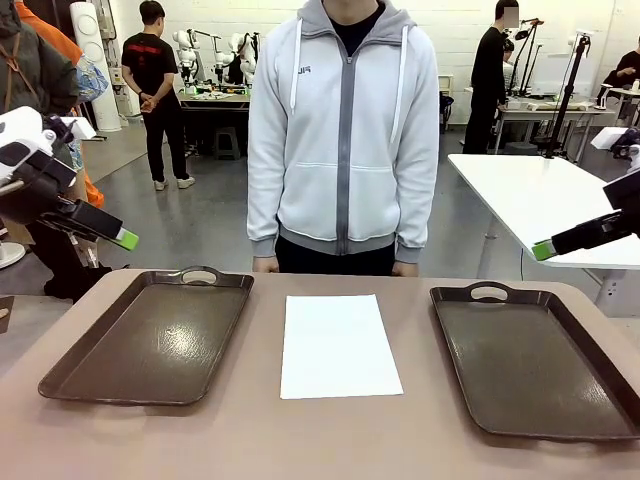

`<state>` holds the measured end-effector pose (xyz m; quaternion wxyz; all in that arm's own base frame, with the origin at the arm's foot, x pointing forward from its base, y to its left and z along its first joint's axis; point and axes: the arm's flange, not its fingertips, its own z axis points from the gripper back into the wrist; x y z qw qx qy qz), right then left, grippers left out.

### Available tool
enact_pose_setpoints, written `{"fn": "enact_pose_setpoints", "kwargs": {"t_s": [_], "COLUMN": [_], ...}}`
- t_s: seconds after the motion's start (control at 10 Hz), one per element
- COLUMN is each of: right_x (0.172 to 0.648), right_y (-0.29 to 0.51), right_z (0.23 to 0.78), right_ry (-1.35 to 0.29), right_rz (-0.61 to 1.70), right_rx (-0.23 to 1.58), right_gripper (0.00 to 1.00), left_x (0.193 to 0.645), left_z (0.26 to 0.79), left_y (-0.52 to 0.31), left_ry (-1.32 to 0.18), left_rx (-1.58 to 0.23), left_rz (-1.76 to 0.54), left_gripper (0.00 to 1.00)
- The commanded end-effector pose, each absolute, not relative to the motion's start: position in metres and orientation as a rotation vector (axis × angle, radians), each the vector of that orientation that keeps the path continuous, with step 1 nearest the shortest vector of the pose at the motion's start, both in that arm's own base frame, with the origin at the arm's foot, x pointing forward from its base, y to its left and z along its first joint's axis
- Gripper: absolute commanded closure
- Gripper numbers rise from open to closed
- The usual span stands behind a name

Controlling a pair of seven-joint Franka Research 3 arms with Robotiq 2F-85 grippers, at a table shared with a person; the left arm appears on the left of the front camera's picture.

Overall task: Sort the A4 documents.
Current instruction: Receive the A4 Paper.

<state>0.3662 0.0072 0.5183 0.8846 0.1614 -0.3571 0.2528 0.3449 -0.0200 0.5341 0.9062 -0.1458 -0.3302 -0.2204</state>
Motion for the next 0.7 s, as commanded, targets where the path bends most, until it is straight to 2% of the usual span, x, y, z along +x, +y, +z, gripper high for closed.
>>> {"fn": "enact_pose_setpoints", "kwargs": {"t_s": [0.0, 0.6], "right_x": [0.368, 0.367], "right_y": [-0.006, -0.016], "right_z": [0.52, 0.524], "right_ry": [-0.73, -0.675], "right_rz": [0.51, 0.459], "right_rx": [0.392, 0.413], "right_gripper": [0.0, 0.0], "left_x": [0.319, 0.31], "left_z": [0.517, 0.523], "left_y": [-0.01, -0.003], "left_ry": [-0.712, -0.77], "left_rx": [-0.329, -0.319], "left_rz": [-0.523, -0.631], "left_gripper": [0.0, 0.0]}}
